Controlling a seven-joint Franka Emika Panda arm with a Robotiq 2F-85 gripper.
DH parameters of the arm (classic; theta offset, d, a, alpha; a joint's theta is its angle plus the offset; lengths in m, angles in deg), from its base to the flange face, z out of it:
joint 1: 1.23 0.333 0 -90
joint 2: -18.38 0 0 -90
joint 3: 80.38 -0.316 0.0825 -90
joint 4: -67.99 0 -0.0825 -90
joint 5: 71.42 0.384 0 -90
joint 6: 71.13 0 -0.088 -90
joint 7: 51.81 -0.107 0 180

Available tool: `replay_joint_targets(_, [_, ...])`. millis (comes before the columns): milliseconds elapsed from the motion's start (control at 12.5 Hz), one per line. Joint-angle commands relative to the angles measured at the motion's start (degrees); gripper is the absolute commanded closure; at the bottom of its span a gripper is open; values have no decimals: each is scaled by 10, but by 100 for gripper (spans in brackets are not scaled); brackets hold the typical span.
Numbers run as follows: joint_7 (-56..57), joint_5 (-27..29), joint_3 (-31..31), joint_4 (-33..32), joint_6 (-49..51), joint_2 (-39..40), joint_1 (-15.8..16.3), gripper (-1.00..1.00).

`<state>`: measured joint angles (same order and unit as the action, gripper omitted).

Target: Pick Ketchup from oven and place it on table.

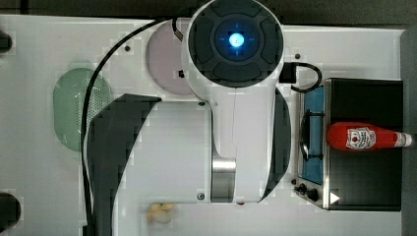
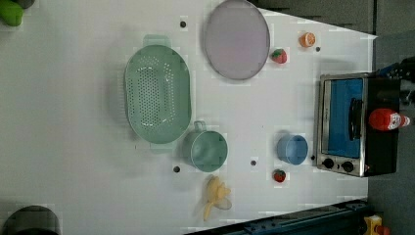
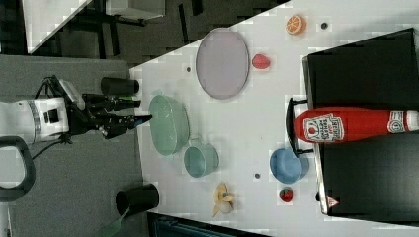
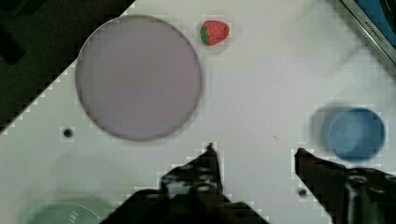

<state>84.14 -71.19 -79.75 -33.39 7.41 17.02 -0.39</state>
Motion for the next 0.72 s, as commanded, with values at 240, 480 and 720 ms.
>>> replay_joint_targets(240, [-7, 0, 41, -124, 70, -196, -21, -100])
replay_joint_targets(480, [-7, -1, 71, -124, 28, -187, -34, -100])
replay_joint_targets(720, [-7, -1, 123, -123, -12, -168, -50, -100])
